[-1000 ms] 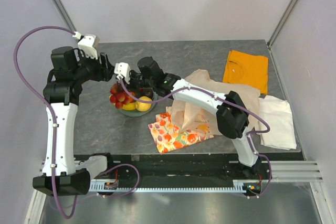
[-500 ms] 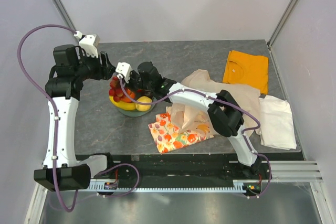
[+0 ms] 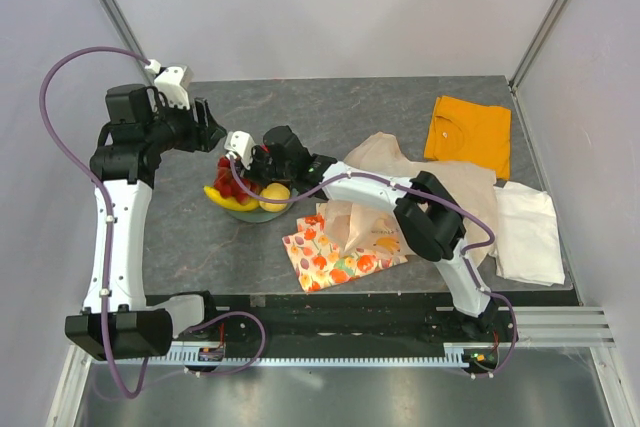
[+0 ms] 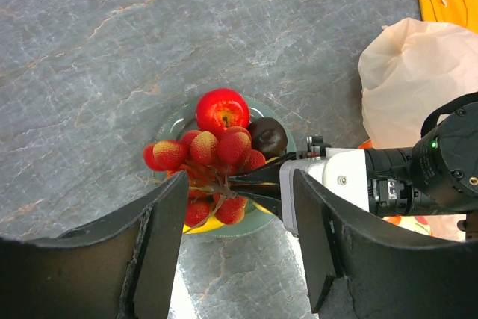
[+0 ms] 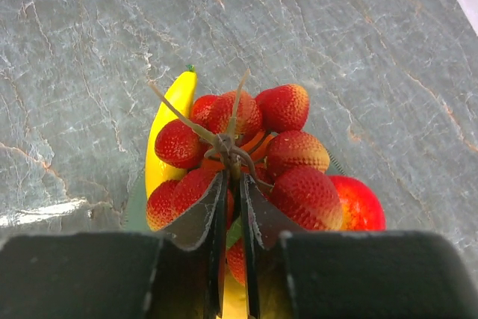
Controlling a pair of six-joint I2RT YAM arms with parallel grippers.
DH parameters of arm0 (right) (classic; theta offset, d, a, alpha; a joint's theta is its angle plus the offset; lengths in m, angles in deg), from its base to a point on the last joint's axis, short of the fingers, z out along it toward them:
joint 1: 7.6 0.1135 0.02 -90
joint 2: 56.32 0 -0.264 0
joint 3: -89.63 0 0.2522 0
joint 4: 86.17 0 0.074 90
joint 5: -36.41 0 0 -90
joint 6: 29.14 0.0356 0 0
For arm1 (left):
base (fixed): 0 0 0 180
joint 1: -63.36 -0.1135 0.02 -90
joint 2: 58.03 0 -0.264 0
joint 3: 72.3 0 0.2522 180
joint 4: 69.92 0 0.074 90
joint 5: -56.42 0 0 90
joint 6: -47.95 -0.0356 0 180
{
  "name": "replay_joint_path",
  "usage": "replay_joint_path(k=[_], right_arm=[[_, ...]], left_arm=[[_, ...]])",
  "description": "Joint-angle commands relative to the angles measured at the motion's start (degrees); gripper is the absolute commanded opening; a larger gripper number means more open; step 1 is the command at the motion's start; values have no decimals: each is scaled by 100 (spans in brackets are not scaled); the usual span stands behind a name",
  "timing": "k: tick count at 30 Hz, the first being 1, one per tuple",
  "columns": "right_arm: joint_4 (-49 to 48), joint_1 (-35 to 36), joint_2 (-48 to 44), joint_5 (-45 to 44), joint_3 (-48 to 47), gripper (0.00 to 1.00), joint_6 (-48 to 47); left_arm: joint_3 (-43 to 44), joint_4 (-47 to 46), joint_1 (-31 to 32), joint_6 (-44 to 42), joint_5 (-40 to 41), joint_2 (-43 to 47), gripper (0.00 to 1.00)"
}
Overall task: Take the fake fruits out of the plastic bag
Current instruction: Place the fake fruit on the plate.
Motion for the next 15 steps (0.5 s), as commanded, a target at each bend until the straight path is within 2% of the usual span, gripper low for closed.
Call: replay_joint_path(k=[1, 3, 6, 7, 15], right_arm=[[-6, 32, -335, 82, 21, 20, 72], [3, 32, -309, 108, -14, 23, 98], [3, 32, -282, 126, -84, 36, 142], [12, 32, -282, 126, -93, 47, 160], [328, 32, -519, 117, -269, 73, 283]], left_arm=[[-13, -284, 10, 210, -234, -39, 65], [13, -284, 10, 219, -235, -57, 65], [13, -275, 10, 210, -235, -48, 65], [13, -284, 1, 210, -226, -31, 65], [-13, -327, 1, 236, -252, -21, 65]])
